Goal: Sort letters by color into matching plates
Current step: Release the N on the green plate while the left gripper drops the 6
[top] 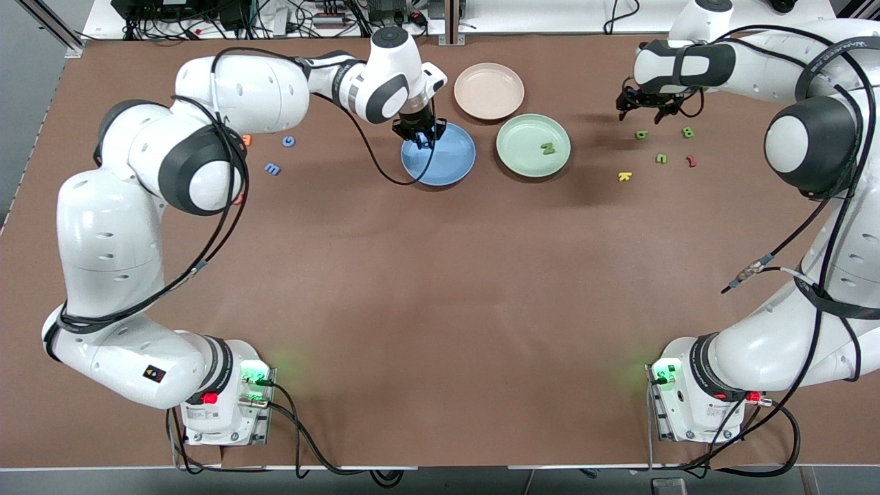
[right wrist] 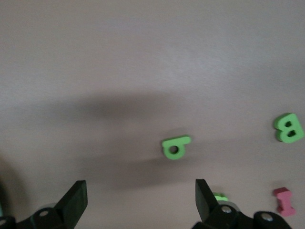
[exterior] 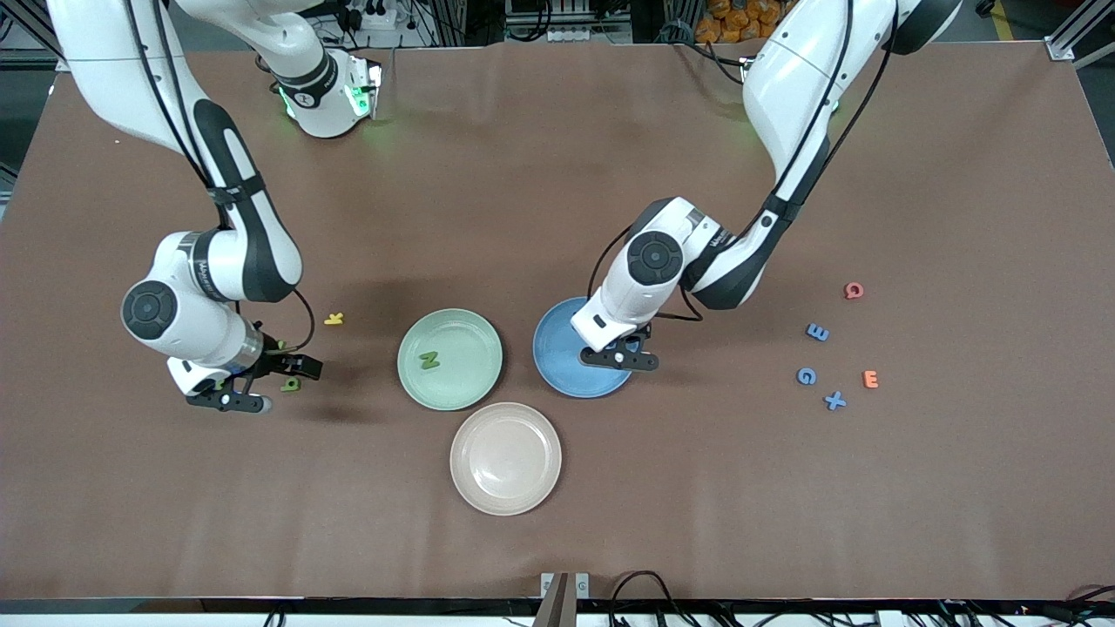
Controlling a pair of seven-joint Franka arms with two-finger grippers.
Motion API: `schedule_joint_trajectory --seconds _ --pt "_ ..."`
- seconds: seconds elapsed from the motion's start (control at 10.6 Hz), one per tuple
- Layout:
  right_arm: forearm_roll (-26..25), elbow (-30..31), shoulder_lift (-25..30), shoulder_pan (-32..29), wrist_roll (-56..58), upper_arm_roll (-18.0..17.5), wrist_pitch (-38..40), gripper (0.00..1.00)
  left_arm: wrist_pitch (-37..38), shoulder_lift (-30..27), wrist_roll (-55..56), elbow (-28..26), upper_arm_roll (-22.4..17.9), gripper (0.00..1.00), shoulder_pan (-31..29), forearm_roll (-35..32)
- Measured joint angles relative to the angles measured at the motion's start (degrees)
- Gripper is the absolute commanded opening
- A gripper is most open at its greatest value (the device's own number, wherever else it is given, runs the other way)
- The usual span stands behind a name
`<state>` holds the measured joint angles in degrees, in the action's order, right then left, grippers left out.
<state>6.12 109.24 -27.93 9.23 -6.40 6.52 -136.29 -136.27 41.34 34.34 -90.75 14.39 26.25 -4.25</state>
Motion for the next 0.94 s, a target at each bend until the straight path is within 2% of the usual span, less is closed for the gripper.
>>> schedule_joint_trajectory --seconds 0.09,0.19,0.56,0.75,0.94 --pt "-0.3 0.6 0.1 -1.0 0.1 0.0 0.0 1.0 0.0 0.4 0.7 0.5 0.0 0.81 0.5 0.0" --pt "-0.5 1.3 0.2 -2.1 0.2 0.1 0.0 1.0 0.0 0.5 0.8 0.8 -0.1 1.0 0.8 0.0" --pt "-0.6 4.2 1.3 -6.1 0.3 0.1 -0.7 1.0 0.0 0.6 0.8 1.2 -0.6 1.0 1.1 -1.2" --pt "-0.6 7.0 2.1 -7.2 0.3 0.1 -3.4 1.0 0.2 0.6 0.8 1.4 -1.3 1.0 0.8 -1.5" --pt "-0.6 9.4 2.2 -7.3 0.3 0.0 -6.1 1.0 2.8 0.6 0.7 1.4 -2.8 1.0 0.3 -5.4"
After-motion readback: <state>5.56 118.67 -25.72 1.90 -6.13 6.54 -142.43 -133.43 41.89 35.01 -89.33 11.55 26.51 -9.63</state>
